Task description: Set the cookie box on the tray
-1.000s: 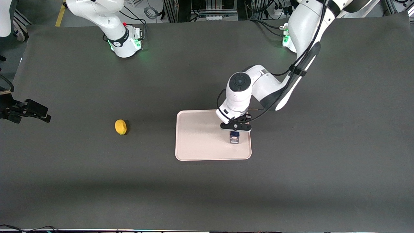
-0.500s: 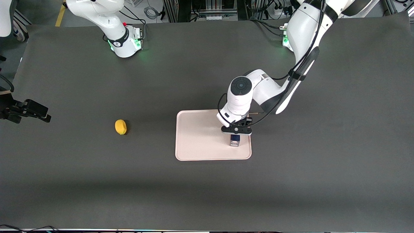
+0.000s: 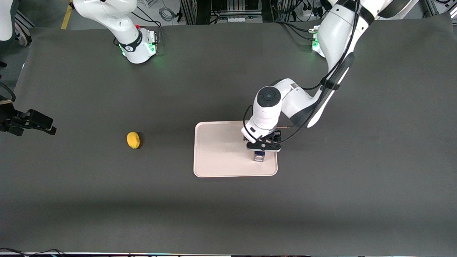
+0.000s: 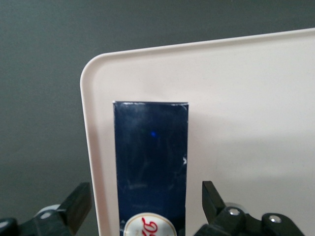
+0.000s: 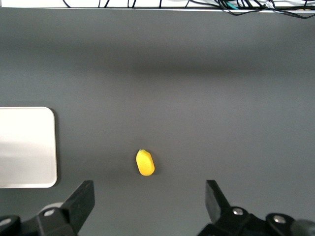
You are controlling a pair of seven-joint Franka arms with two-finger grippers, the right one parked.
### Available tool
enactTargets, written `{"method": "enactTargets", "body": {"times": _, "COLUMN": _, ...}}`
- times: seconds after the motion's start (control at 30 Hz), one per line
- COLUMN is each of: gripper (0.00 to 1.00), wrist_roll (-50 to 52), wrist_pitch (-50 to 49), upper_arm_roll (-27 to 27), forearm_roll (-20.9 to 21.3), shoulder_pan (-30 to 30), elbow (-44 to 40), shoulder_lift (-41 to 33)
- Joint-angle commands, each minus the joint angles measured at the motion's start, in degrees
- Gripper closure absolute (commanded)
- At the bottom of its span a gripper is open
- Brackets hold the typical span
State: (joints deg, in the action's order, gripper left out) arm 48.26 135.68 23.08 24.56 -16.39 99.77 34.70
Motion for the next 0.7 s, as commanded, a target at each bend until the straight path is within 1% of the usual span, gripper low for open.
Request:
{"method": "enactTargets", "body": {"times": 0.0, "gripper": 0.0, "wrist_roll": 0.96, "wrist_pitch": -1.38, "upper_arm_roll": -0.75, "forearm_roll": -1.87, "shoulder_pan": -1.01, "elbow": -1.42, "shoulder_lift": -2.17}}
{"method": "enactTargets", "body": {"times": 0.23, "gripper": 0.0, "wrist_roll": -2.02, "wrist_pitch": -3.75, "upper_arm_roll": -0.66, "forearm_roll": -7.59, "shoulder_pan": -0.22, "elbow": -1.51, "shoulder_lift": -7.18}}
{"method": "enactTargets", "body": {"times": 0.3, "gripper": 0.0, "wrist_roll": -4.91, "wrist_pitch": -4.98, "upper_arm_roll": -0.66, "forearm_roll": -10.31, "shoulder_pan": 1.01, "elbow": -1.68, "shoulder_lift": -9.11}}
{"method": "enactTargets", "body": {"times": 0.43, "gripper": 0.0, "wrist_roll": -13.78, "wrist_pitch": -8.76, "upper_arm_roll": -0.93, "forearm_roll": -18.03, "shoulder_pan": 3.9, "elbow": -2.3, "shoulder_lift": -13.07}}
{"method": "enactTargets", "body": {"times": 0.53, "gripper": 0.0, "wrist_roll": -19.94, "wrist_pitch": -11.83, "upper_arm_roll": -2.94, "forearm_roll": -22.35, "shoulder_pan": 5.93, "elbow": -2.39, "shoulder_lift": -15.97}}
{"method": "enactTargets", "body": {"times": 0.6, "gripper": 0.0, "wrist_roll": -22.93, "wrist_pitch": -13.94, "upper_arm_roll": -3.83, "forearm_roll": -23.94, "shoulder_pan": 7.25, "elbow": -2.39, "shoulder_lift": -17.81}}
{"method": "enactTargets", "body": {"times": 0.67, "gripper": 0.0, "wrist_roll": -24.96, "wrist_pitch": -16.58, "upper_arm_roll": -4.09, "forearm_roll": -24.21, "shoulder_pan": 9.61, "elbow": -2.39, "shoulder_lift": -19.49}}
